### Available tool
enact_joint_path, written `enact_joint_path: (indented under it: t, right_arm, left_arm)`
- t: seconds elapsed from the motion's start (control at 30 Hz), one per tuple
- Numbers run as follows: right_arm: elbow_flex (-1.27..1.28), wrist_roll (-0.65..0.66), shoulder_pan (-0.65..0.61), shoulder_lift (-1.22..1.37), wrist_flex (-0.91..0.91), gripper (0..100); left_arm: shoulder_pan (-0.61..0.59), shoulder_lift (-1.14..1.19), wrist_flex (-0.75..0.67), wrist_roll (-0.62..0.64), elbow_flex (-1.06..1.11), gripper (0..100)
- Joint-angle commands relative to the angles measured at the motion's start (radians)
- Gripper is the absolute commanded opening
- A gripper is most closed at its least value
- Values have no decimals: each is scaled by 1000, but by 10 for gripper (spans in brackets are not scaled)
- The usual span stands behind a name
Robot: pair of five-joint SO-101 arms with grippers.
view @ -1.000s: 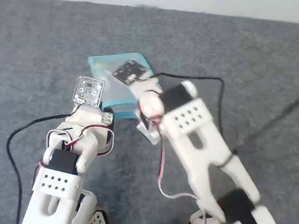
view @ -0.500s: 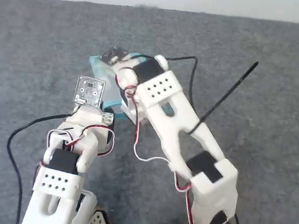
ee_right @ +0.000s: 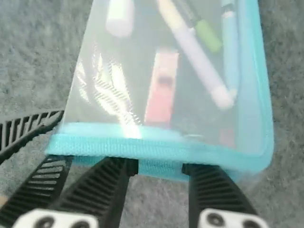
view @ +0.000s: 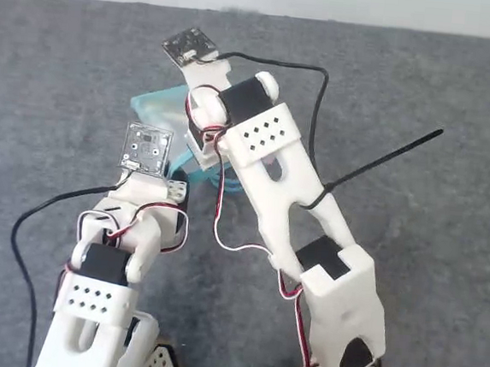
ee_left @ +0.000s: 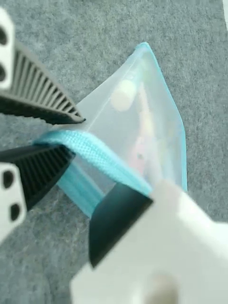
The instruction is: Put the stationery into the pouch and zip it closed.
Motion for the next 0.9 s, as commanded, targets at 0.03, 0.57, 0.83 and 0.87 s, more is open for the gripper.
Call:
enact_joint_path:
  t: [0.03, 0.57, 0.83, 0.87]
  right_arm:
    - [-74, -14, 42, -19, -13, 203]
    - [57, 32, 96, -438, 35, 203]
    - [540, 54, 160, -725, -148, 202]
    - [657, 55, 162, -774, -205, 202]
  left_arm:
    - [12, 0, 0, -14, -4, 12]
    - [8, -2, 8, -15, -4, 12]
    - [5, -149, 101, -15, -7, 12]
    - [5, -201, 123, -17, -7, 12]
